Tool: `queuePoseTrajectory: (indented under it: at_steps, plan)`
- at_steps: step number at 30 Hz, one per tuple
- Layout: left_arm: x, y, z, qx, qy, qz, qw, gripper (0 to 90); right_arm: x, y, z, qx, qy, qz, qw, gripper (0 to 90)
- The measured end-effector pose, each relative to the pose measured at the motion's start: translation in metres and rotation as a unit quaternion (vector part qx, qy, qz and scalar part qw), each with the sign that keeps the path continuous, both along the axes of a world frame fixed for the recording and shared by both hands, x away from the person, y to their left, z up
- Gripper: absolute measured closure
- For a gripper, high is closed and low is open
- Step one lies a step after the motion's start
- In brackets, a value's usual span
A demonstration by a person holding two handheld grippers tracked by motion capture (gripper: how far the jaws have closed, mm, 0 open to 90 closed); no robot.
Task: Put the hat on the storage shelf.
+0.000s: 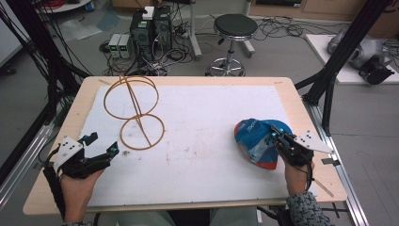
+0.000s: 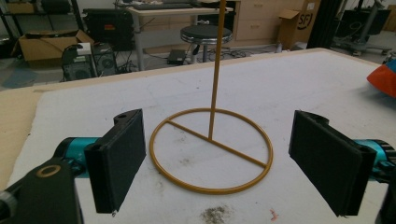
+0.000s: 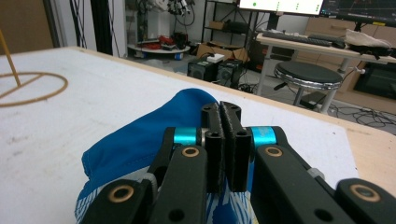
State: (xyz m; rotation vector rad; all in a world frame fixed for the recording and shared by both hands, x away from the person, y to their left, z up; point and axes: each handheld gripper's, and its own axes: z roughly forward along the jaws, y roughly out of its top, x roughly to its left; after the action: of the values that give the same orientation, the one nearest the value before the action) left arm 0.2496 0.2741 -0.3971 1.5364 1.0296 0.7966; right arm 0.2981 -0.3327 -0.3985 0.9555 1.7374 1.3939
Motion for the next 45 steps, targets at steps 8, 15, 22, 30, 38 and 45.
queuePoseTrajectory:
  at_steps: [8, 15, 22, 30, 38, 45]
  plan:
    - [0.000, 0.001, 0.001, -0.002, -0.003, 0.000, 1.0000, 19.0, 0.009, 0.007, 0.022, 0.015, -0.013, 0.001, 0.9998, 88.4]
    - [-0.001, 0.003, 0.002, -0.006, -0.005, 0.000, 1.0000, 19.0, 0.018, 0.014, 0.045, 0.040, -0.032, 0.012, 0.9986, 88.4]
    - [-0.001, 0.004, 0.004, -0.010, -0.007, 0.000, 0.9999, 19.0, 0.028, 0.028, 0.065, 0.054, -0.046, 0.017, 0.9973, 88.4]
    - [-0.002, 0.005, 0.004, -0.010, -0.010, 0.001, 0.9999, 19.1, 0.042, 0.046, 0.091, 0.068, -0.067, 0.012, 0.9953, 88.4]
    - [-0.003, 0.005, 0.006, -0.010, -0.015, 0.002, 0.9998, 19.1, 0.058, 0.071, 0.116, 0.089, -0.079, 0.018, 0.9927, 88.4]
    - [-0.003, 0.006, 0.006, -0.014, -0.016, 0.002, 0.9998, 19.1, 0.071, 0.099, 0.138, 0.109, -0.084, 0.035, 0.9900, 88.4]
